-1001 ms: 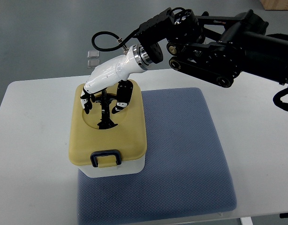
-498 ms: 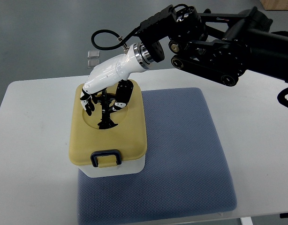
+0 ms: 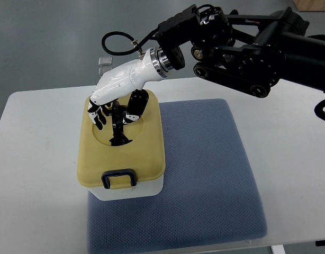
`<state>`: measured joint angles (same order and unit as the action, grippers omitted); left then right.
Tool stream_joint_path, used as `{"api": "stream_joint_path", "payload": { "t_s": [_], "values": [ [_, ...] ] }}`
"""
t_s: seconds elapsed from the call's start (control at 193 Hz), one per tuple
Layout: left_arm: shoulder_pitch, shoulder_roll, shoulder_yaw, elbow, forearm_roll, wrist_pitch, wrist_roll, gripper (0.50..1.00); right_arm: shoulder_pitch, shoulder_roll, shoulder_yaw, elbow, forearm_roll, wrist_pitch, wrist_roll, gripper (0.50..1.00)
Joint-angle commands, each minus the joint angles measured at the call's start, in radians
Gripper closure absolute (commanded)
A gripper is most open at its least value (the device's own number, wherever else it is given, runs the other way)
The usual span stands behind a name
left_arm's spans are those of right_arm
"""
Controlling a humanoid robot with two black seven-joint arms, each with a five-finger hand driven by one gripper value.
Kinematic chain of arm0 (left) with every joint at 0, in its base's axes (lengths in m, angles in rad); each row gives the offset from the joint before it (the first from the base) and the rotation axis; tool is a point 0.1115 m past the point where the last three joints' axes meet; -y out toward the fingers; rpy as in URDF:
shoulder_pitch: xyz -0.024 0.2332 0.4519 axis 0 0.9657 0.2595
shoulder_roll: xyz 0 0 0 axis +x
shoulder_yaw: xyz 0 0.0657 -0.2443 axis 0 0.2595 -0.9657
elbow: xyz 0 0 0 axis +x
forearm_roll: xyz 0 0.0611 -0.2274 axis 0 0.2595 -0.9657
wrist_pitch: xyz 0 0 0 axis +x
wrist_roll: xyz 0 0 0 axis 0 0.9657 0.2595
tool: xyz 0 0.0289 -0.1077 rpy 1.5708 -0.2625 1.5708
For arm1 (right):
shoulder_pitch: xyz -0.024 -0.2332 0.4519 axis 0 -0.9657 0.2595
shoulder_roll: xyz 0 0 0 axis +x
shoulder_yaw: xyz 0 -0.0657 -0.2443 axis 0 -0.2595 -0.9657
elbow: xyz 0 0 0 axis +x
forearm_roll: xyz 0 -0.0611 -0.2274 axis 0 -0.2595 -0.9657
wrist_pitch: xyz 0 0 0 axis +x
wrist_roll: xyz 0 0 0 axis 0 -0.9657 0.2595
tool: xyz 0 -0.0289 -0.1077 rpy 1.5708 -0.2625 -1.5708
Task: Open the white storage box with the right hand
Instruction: 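Close the right hand's fingers around the black lid handle, then lift the yellow lid off the white box with the right hand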
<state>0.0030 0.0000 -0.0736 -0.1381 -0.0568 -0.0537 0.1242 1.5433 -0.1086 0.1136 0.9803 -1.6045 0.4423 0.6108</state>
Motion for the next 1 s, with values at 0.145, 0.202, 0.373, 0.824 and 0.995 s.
{"api": "stream_joint_path", "payload": {
  "t_s": [0.145,0.202,0.373,0.824,0.995],
  "values": [
    [0.0,0.0,0.0,0.0,0.0,0.0,0.0,0.5,-0.009,0.006,-0.002,-0.002,-0.008,-0.007,0.0,0.912],
    [0.0,0.0,0.0,0.0,0.0,0.0,0.0,0.5,-0.017,0.004,-0.002,-0.005,-0.009,-0.008,0.0,0.91],
    [0.0,0.0,0.0,0.0,0.0,0.0,0.0,0.5,-0.025,0.0,-0.003,-0.009,-0.011,-0.008,0.0,0.914],
    [0.0,0.0,0.0,0.0,0.0,0.0,0.0,0.5,-0.031,-0.003,-0.003,-0.012,-0.017,-0.016,0.0,1.0],
    [0.0,0.0,0.0,0.0,0.0,0.0,0.0,0.5,-0.022,-0.014,0.018,-0.012,0.003,-0.016,0.0,1.0]
  ]
}}
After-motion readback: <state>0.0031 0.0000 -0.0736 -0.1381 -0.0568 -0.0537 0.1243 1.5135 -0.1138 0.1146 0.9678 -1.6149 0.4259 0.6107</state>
